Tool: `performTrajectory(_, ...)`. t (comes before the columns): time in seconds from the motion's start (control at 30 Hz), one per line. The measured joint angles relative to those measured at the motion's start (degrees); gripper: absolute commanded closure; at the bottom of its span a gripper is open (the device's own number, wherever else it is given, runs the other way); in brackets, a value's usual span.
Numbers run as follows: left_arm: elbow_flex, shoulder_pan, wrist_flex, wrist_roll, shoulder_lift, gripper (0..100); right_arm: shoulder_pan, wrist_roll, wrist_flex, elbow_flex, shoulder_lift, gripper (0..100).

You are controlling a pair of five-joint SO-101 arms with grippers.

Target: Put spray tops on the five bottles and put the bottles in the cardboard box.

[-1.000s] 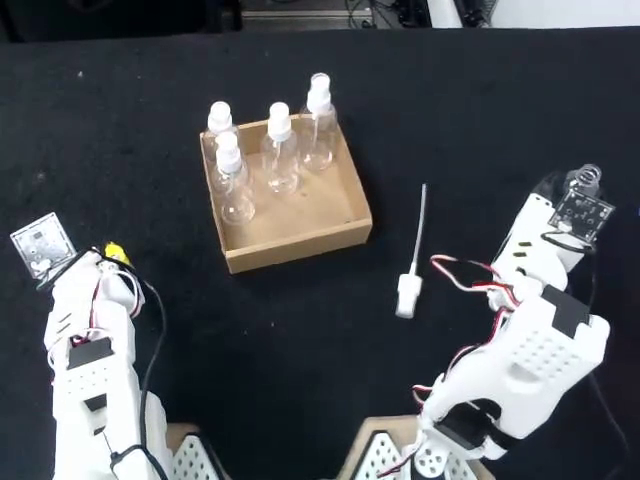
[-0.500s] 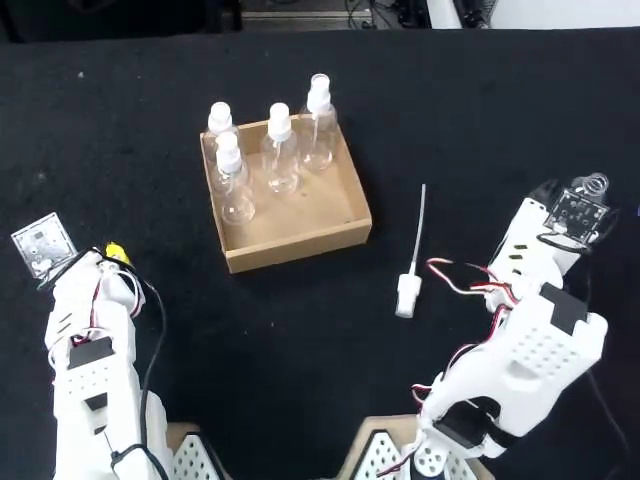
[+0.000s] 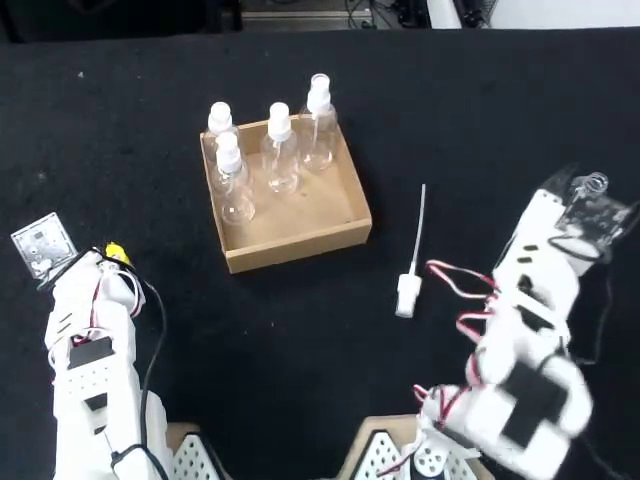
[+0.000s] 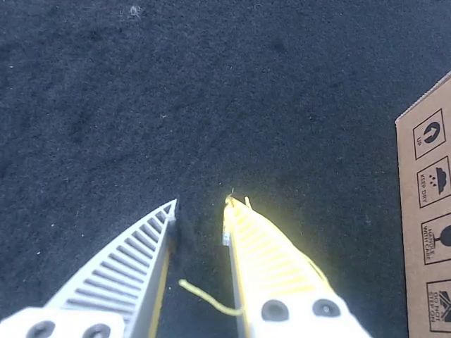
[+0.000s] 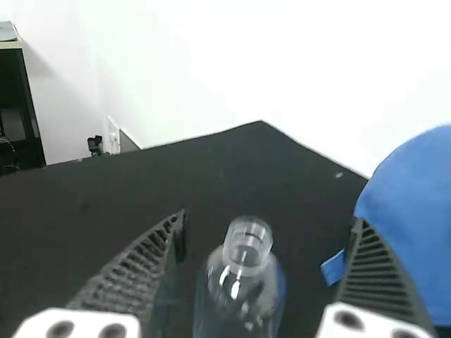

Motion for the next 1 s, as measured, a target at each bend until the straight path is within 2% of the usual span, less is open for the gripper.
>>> performTrajectory(0.23,0.0,0.0,0.0,0.0,0.0,91,3.3,0.2,34.5,-3.7,-25.9,69.5)
performTrajectory(0.37,0.0,0.0,0.0,-0.1,0.0,91,3.3,5.9,57.6,-10.3,-39.3,69.5)
performTrajectory(0.5,0.0,0.0,0.0,-0.1,0.0,91,-3.0,12.4,80.6,-15.1,-47.5,70.8)
performTrajectory(0.6,0.0,0.0,0.0,-0.1,0.0,91,-8.3,15.4,95.0,-17.8,-49.3,78.3)
performTrajectory(0.67,0.0,0.0,0.0,-0.1,0.0,91,-12.0,15.8,101.9,-18.4,-49.6,79.5)
performTrajectory(0.8,0.0,0.0,0.0,-0.1,0.0,91,-19.7,16.4,111.7,-18.7,-47.7,74.7)
performTrajectory(1.0,0.0,0.0,0.0,-0.1,0.0,91,-28.0,16.7,118.0,-19.7,-32.4,73.4)
